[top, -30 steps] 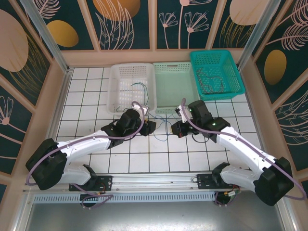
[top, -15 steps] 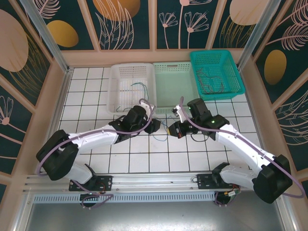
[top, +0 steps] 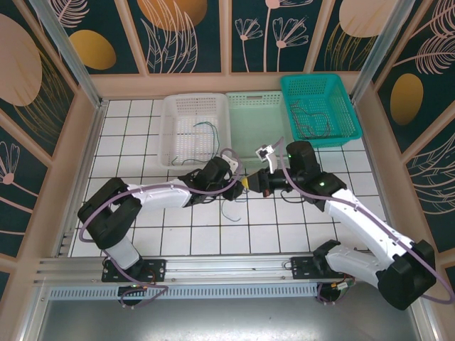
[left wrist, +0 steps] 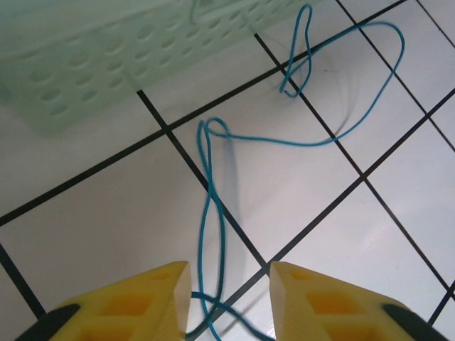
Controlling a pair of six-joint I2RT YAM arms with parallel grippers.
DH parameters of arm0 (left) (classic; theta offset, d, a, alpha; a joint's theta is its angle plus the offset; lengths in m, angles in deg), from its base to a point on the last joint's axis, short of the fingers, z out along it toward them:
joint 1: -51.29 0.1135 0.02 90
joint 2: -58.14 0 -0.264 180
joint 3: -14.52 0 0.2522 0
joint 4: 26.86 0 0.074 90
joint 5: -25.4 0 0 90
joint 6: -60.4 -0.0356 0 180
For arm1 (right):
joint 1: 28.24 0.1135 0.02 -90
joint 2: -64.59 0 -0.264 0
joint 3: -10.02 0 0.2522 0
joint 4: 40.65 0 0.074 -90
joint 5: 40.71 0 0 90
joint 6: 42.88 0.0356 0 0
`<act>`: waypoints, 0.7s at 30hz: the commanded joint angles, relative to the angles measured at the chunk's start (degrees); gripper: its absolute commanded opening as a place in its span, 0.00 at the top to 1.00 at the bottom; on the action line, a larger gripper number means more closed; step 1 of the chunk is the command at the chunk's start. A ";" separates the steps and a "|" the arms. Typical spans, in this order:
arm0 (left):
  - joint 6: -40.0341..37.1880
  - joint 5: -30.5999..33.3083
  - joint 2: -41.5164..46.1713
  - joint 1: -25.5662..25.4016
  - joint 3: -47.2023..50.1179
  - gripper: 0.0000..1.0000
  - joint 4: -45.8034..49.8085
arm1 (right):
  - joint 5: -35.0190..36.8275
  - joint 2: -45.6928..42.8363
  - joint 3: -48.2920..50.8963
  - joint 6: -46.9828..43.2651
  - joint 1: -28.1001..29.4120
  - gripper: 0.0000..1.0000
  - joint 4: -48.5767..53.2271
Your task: Untangle the cables
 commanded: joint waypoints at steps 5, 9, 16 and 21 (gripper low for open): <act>0.03 -2.61 0.25 -0.51 0.28 0.71 0.02 | 2.27 -1.63 2.35 3.22 -0.76 1.00 -7.12; 0.06 -2.85 1.14 -0.49 0.47 0.72 -0.99 | 3.32 -2.10 5.37 6.62 -0.78 1.00 -12.75; 0.72 -2.42 3.23 -0.51 2.96 0.71 -2.67 | 4.96 -0.96 -0.13 1.44 -2.52 1.00 -0.31; 0.64 -0.13 4.90 -0.49 4.54 0.70 -1.89 | 5.71 -1.31 -4.70 -3.88 -7.37 1.00 12.64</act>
